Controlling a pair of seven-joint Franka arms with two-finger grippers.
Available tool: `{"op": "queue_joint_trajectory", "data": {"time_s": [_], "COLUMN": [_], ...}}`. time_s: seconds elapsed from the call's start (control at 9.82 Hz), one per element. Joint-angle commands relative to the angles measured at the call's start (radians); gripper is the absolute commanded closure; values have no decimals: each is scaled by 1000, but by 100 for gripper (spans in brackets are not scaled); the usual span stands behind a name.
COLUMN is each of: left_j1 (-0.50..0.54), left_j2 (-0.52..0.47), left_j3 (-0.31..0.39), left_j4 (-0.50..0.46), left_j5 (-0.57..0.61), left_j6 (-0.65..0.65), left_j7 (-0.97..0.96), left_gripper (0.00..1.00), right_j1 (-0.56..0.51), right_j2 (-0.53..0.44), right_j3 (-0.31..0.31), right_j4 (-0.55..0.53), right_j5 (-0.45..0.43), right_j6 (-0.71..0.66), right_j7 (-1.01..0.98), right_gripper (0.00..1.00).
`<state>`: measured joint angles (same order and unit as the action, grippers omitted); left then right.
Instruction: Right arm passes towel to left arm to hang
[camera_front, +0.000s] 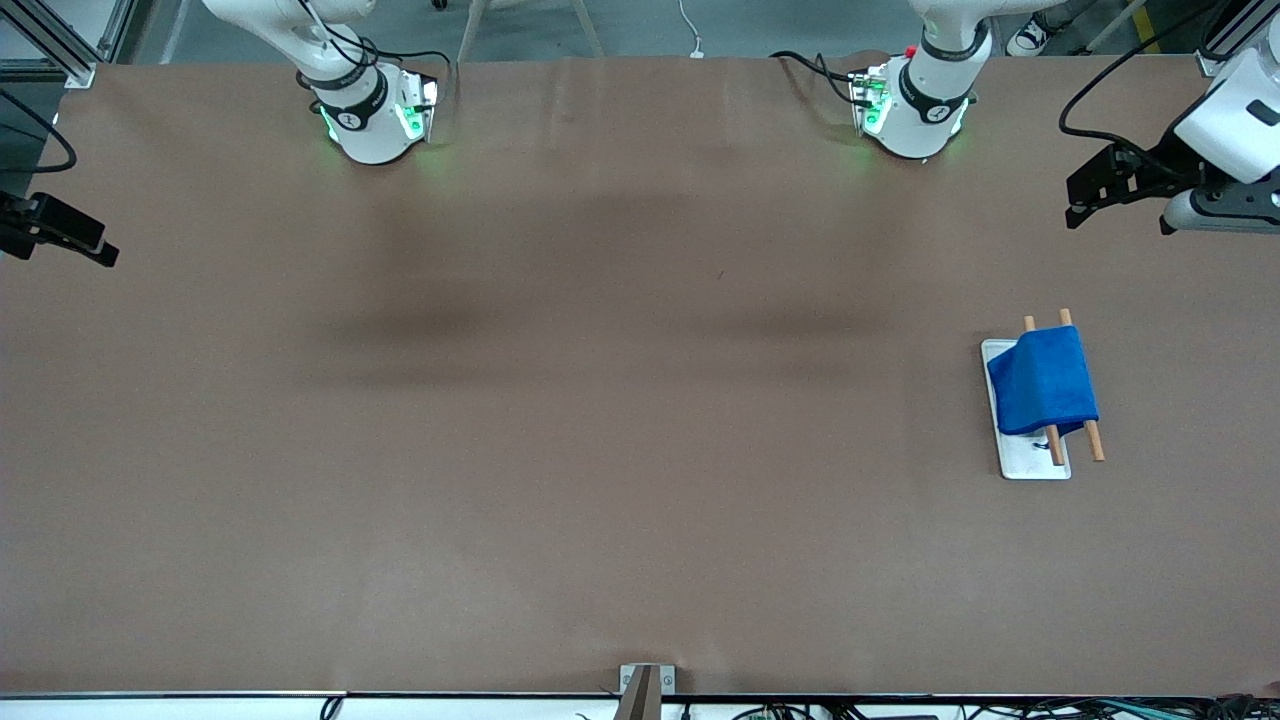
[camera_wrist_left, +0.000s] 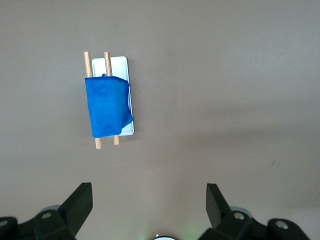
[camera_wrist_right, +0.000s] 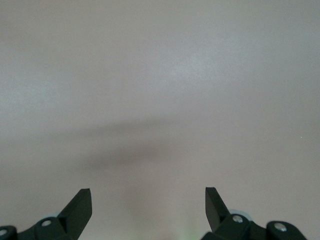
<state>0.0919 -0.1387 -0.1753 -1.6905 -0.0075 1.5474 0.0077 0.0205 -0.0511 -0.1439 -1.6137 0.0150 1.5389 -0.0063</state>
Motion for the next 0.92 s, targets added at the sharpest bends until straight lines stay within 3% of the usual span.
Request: {"op": "queue_joint_trajectory", "data": {"time_s": [0.0,0.81], "left_j1": [-6,5], "left_j2": [11,50], "left_j3": [7,14], "left_j4": [-19,26], "left_j5": [1,-3], "left_j6": [4,4], "left_j7": [-12,-15], "left_gripper": [0,0], "right_j1": [-5,-5], "right_j2": [2,2], "right_j3": [3,3], "right_j4": [9,9], "right_j5": [2,2], "right_j6": [-11,-10], "right_j7": [12,12], "right_gripper": [0,0]}}
